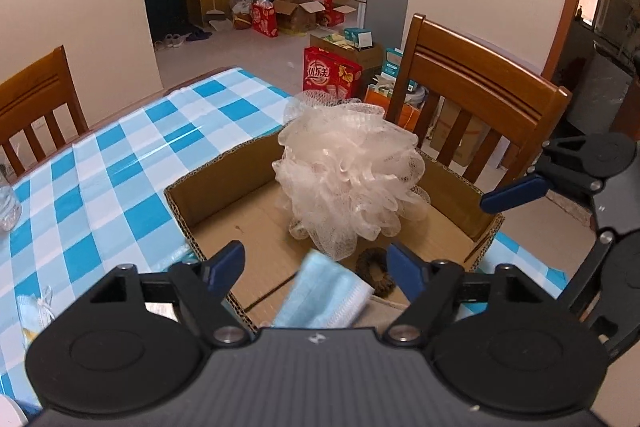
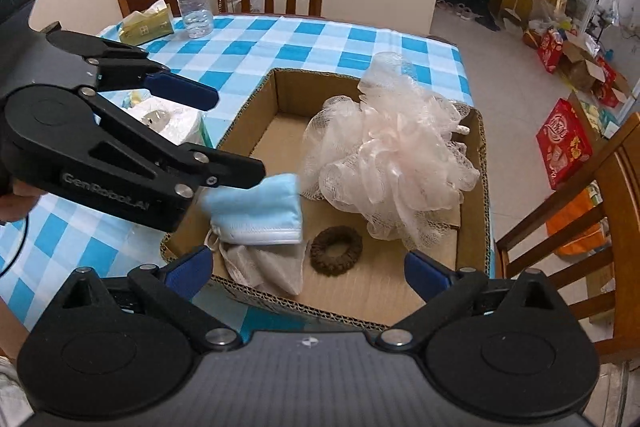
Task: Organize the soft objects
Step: 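Carry the mask with the left tool into the box while the right tool drops the hair tie there, then move both open tools back over the table toward the remaining soft items, then close the right tool on the white cloth bundle beside the toilet roll, then grasp the light blue figurine with the left tool while the right tool holds the white cloth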
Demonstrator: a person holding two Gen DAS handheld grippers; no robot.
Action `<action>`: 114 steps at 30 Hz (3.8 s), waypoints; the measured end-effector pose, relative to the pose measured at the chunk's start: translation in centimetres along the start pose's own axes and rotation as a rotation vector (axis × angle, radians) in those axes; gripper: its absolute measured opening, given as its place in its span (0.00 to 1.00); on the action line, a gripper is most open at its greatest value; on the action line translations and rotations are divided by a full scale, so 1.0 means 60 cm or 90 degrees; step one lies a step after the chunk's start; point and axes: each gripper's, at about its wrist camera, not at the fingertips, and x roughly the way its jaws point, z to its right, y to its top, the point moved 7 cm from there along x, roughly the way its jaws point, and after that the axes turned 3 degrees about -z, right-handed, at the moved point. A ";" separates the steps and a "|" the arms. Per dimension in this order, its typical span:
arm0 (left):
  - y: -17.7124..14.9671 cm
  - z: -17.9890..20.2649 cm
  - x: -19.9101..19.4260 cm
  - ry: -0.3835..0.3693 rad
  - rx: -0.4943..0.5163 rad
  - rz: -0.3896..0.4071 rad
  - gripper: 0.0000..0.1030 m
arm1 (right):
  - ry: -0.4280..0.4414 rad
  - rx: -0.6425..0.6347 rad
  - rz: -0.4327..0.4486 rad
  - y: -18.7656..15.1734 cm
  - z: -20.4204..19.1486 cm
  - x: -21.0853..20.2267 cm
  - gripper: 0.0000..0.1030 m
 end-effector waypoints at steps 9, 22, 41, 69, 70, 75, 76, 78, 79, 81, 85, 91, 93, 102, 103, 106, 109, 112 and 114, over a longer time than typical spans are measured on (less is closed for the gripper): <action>-0.021 -0.009 -0.061 0.004 -0.024 0.031 0.92 | -0.013 0.000 0.012 -0.009 -0.028 -0.013 1.00; -0.129 -0.098 -0.148 0.088 -0.060 0.026 0.95 | -0.037 0.009 0.033 -0.027 -0.146 0.002 1.00; -0.290 -0.270 -0.214 0.129 -0.016 -0.058 0.95 | -0.077 0.166 0.018 -0.003 -0.339 0.143 1.00; -0.228 -0.394 -0.174 0.061 0.105 -0.066 0.95 | -0.188 0.382 0.016 0.078 -0.379 0.258 1.00; -0.225 -0.397 -0.169 0.061 0.103 -0.065 0.95 | -0.192 0.380 0.014 0.075 -0.377 0.259 1.00; -0.214 -0.405 -0.152 0.057 0.098 -0.063 0.95 | -0.225 0.364 -0.010 0.045 -0.365 0.253 1.00; -0.211 -0.405 -0.150 0.056 0.100 -0.061 0.95 | -0.229 0.358 -0.015 0.039 -0.361 0.253 1.00; -0.207 -0.406 -0.146 0.056 0.104 -0.058 0.95 | -0.233 0.345 -0.023 0.030 -0.358 0.255 1.00; -0.204 -0.407 -0.145 0.057 0.103 -0.057 0.95 | -0.237 0.342 -0.026 0.024 -0.356 0.255 1.00; -0.198 -0.411 -0.140 0.058 0.096 -0.056 0.95 | -0.230 0.336 -0.030 0.021 -0.357 0.259 1.00; -0.191 -0.418 -0.131 0.057 0.083 -0.058 0.95 | -0.245 0.310 -0.007 0.033 -0.366 0.259 1.00; -0.192 -0.417 -0.123 0.055 0.079 -0.064 0.95 | -0.230 0.319 -0.006 0.040 -0.373 0.260 0.86; -0.191 -0.415 -0.120 0.056 0.083 -0.067 0.95 | -0.218 0.310 -0.007 0.042 -0.382 0.256 0.77; -0.192 -0.402 -0.115 0.046 0.093 -0.070 0.95 | -0.192 0.244 0.011 0.057 -0.416 0.247 0.45; -0.193 -0.402 -0.115 0.045 0.093 -0.071 0.95 | -0.191 0.243 0.010 0.056 -0.416 0.246 0.45; -0.195 -0.402 -0.115 0.047 0.097 -0.074 0.95 | -0.182 0.237 0.001 0.046 -0.420 0.239 0.45; -0.196 -0.405 -0.114 0.048 0.097 -0.076 0.95 | -0.166 0.230 -0.007 0.030 -0.427 0.229 0.45; -0.193 -0.409 -0.112 0.048 0.093 -0.078 0.95 | -0.154 0.238 -0.015 0.019 -0.425 0.230 0.46; -0.190 -0.414 -0.108 0.050 0.087 -0.080 0.95 | -0.147 0.246 -0.006 0.018 -0.420 0.229 0.46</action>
